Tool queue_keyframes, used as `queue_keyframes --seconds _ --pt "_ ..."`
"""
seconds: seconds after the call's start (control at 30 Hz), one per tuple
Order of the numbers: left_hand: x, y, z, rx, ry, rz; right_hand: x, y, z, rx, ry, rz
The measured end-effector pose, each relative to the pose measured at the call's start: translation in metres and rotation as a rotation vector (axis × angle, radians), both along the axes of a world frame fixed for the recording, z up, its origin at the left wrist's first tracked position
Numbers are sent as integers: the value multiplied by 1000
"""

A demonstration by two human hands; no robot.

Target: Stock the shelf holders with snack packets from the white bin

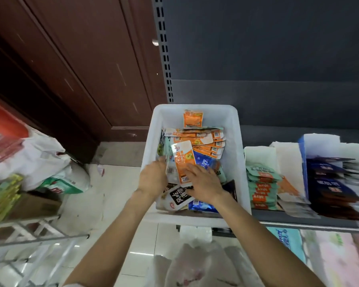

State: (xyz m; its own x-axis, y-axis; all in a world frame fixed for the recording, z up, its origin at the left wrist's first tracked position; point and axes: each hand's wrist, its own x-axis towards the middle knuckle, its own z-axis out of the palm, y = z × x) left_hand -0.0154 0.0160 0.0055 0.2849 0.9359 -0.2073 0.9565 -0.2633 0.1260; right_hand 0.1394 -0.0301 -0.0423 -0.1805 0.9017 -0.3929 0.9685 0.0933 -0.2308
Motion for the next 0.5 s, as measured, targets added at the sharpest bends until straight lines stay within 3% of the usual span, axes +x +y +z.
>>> queue_keyframes --seconds 0.1,0.27,0.37,0.5 --pt "-14 6 24 72 -396 83 0 -5 8 14 35 -91" --pt "-22 12 40 -392 -1119 317 3 -12 57 149 689 -631" --pt "-19 9 44 -473 -1319 348 7 -17 85 52 1006 -770" --pt "-9 2 44 -460 -1525 397 2 -23 98 -20 1218 -829"
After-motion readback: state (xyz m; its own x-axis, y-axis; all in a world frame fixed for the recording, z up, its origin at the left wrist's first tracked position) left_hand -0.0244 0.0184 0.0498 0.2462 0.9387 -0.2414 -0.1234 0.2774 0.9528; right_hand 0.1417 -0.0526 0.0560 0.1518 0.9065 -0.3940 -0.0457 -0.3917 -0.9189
